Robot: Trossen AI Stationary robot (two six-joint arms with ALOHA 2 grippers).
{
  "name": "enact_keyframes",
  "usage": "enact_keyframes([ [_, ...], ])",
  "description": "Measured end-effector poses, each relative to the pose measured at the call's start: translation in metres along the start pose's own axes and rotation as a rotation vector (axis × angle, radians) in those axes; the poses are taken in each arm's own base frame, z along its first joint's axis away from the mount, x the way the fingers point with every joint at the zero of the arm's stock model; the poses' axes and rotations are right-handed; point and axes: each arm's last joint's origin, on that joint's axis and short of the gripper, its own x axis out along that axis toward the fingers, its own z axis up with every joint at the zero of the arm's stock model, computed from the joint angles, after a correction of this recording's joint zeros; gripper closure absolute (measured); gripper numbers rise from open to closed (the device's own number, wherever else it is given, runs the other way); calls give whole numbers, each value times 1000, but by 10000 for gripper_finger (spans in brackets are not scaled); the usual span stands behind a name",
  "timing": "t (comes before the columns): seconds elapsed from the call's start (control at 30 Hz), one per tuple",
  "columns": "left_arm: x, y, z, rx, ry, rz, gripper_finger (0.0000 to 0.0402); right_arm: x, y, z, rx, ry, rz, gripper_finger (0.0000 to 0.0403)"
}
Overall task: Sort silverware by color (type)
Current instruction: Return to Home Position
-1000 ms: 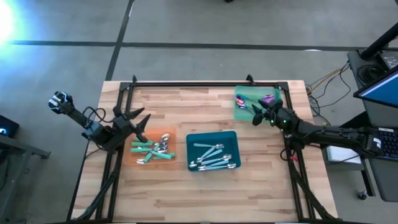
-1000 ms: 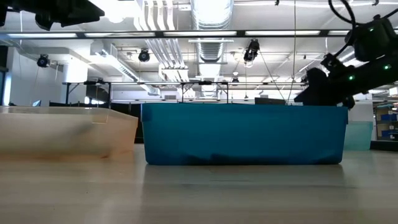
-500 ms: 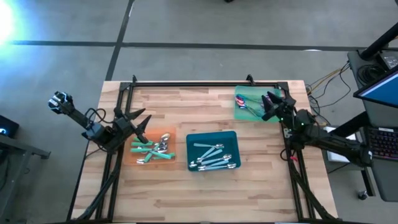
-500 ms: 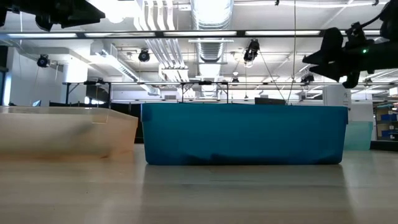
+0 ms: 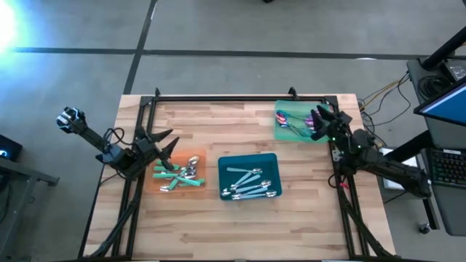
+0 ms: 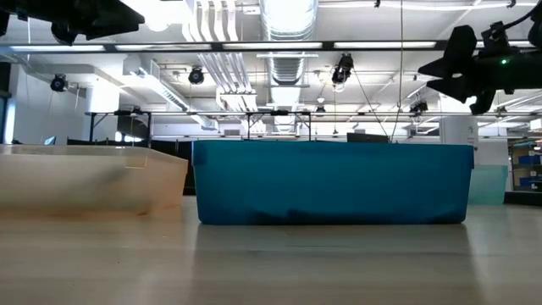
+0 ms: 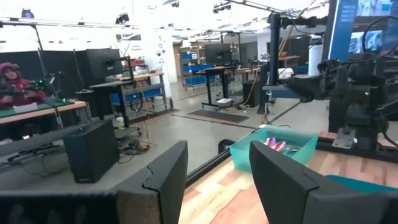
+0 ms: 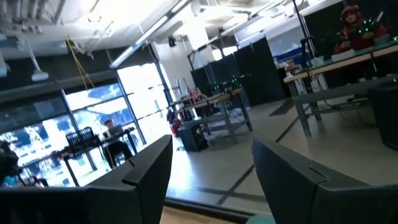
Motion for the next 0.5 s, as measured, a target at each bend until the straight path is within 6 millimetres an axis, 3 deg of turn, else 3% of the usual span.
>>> enact_keyframes([
  [0.5,0,-4,-1,-15,-24,-72,244,-7,-1,10,41,-92,21,193],
])
